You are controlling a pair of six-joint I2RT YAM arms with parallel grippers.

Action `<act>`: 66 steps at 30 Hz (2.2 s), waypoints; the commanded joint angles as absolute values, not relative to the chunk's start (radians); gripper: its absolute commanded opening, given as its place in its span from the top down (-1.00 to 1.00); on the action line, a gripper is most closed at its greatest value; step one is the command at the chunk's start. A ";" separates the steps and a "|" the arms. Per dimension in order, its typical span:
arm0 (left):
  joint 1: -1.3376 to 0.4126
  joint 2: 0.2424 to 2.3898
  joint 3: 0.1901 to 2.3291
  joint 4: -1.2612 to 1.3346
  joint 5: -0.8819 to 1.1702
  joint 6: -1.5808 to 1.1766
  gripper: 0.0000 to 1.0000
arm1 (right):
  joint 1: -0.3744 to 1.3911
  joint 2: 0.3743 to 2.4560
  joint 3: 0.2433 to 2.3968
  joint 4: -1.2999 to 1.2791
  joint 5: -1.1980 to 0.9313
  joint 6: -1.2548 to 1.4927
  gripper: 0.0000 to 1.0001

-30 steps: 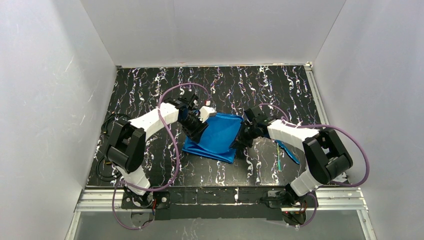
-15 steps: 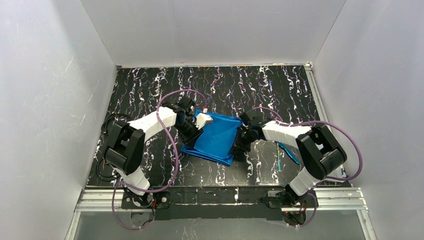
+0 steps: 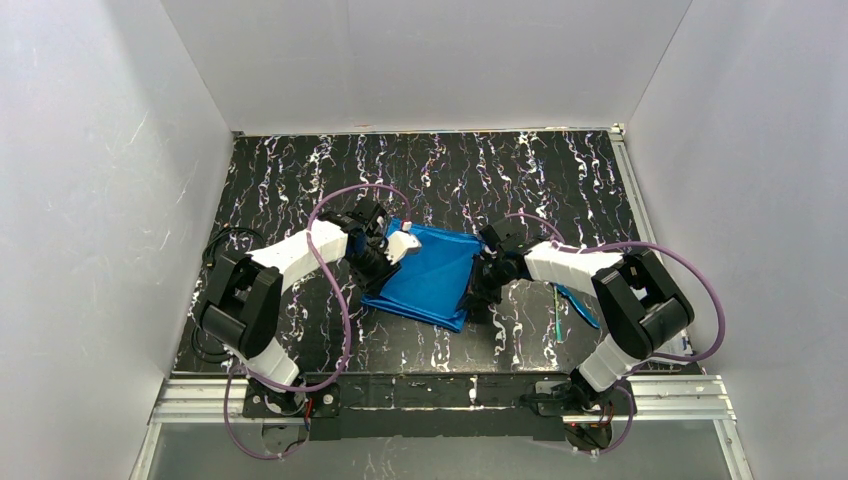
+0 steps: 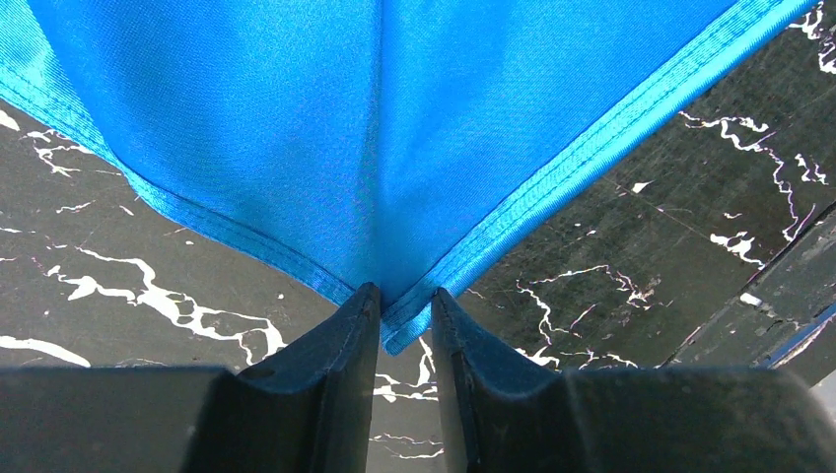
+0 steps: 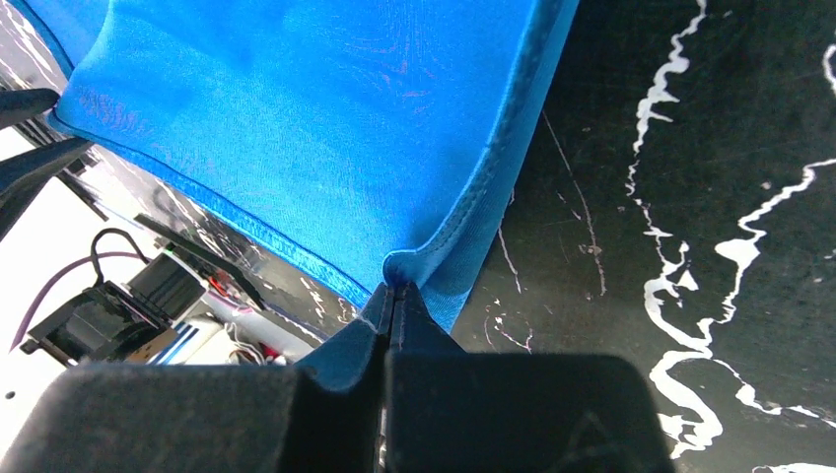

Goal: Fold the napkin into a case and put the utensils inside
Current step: Fold the top corner of the square-folded napkin at the center of the board, then smooth out the upper triangle-folded napkin at the center of the board.

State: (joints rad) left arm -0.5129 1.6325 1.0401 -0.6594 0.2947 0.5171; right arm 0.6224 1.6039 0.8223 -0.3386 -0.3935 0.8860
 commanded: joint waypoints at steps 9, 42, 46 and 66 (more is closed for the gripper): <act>-0.509 1.594 1.032 -0.678 0.297 0.531 0.52 | 0.626 1.588 0.779 -0.333 -0.436 0.803 0.85; -0.510 1.486 1.067 -0.792 0.327 0.491 0.11 | 0.443 1.766 1.260 -0.486 -0.456 0.599 0.20; -0.500 1.496 1.116 -0.840 0.354 0.485 0.12 | 0.465 1.854 1.379 -0.466 -0.464 0.606 0.31; -0.338 1.714 1.250 -0.782 0.551 0.311 0.23 | 0.543 2.317 1.982 -0.695 -0.447 0.331 -0.15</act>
